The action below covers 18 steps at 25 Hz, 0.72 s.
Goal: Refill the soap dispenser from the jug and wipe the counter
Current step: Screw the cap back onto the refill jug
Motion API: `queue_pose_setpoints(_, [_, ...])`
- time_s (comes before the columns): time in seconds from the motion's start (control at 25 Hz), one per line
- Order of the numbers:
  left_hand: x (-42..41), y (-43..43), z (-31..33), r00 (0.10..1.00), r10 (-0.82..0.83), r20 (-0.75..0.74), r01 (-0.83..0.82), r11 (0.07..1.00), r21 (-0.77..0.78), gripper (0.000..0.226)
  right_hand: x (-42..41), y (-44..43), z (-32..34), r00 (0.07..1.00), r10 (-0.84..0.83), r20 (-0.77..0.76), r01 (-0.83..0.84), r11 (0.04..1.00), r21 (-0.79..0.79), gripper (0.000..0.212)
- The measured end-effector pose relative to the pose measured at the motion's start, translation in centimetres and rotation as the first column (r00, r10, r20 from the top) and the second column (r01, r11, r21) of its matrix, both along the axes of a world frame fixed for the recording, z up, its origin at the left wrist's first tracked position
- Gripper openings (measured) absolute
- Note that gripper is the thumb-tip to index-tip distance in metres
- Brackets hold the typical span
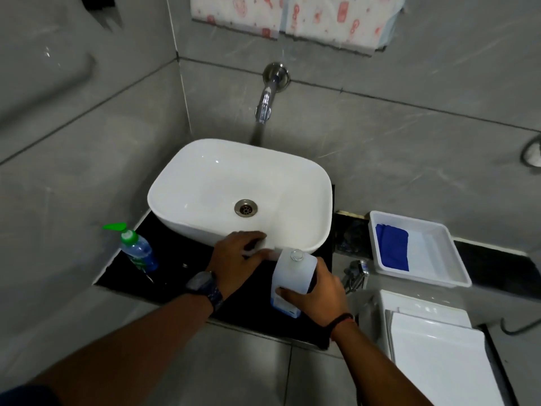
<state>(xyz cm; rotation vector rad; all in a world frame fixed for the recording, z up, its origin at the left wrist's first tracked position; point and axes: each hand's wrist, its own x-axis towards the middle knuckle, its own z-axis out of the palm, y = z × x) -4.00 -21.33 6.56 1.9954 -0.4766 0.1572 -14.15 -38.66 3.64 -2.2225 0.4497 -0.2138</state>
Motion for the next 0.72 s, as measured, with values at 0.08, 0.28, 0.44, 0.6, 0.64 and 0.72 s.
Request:
queue_pose_setpoints(0.08, [-0.2,-0.7,4.3,0.988,-0.055,0.142,0.065,0.996,-0.061,0.030,-0.1,0.2,2.3,1.000,0.005,0.000,-0.005,1.000,-0.014,0.080])
queue_pose_setpoints(0.28, [-1.9,-1.4,11.0,0.934,-0.251,0.254,0.248,0.968,0.047,0.033,-0.4,0.6,7.9,0.998,-0.003,0.068,0.008,0.997,-0.077,0.078])
queue_pose_setpoints(0.44, [-2.6,-1.2,13.3,0.920,-0.285,0.270,0.268,0.958,0.099,0.034,-0.8,0.6,10.7,0.997,0.015,0.081,0.002,0.978,-0.211,0.077])
queue_pose_setpoints(0.6, [-3.3,-1.0,14.8,0.915,-0.319,0.246,0.296,0.947,0.127,0.035,-0.7,1.0,12.2,0.995,0.036,0.094,-0.008,0.960,-0.281,0.082])
queue_pose_setpoints(0.64, [-3.3,-0.9,15.3,0.917,-0.321,0.236,0.296,0.946,0.135,0.035,-0.7,1.0,12.5,0.994,0.038,0.099,-0.007,0.956,-0.295,0.083])
queue_pose_setpoints(0.72, [-3.4,-0.7,16.0,0.907,-0.355,0.227,0.317,0.930,0.189,0.037,-0.7,1.0,13.0,0.994,0.051,0.101,-0.016,0.948,-0.318,0.085])
